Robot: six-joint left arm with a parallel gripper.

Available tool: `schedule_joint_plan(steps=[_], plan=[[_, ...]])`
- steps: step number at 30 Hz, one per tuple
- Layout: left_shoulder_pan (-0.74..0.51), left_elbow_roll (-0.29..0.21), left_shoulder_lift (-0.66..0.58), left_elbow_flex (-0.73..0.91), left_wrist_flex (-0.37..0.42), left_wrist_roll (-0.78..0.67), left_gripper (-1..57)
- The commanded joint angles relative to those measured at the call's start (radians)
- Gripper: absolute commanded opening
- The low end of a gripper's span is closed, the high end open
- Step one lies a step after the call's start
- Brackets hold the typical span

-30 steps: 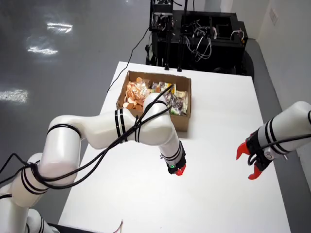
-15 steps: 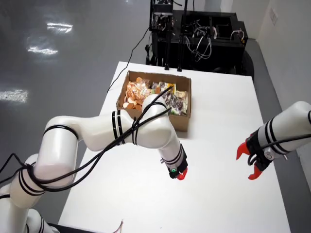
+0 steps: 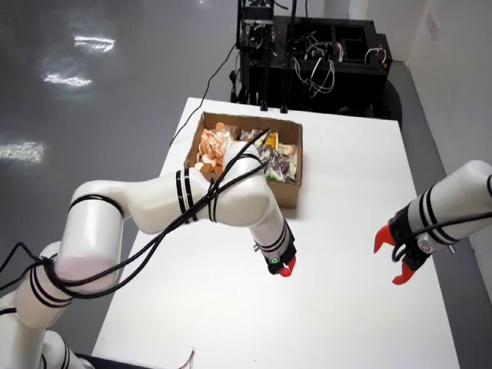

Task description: Grasp a snack and put it in the bin.

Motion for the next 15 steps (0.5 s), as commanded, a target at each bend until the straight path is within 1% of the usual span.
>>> schedule_joint_plan(steps=[1, 7, 15], plan=[[0.008, 0.001, 0.001, -0.002, -0.001, 0.017, -0.4], [0.022, 0.001, 0.004, -0.006, -0.002, 0.033, -0.4], [0.045, 0.002, 0.016, -0.027, -0.004, 0.012, -0.4]])
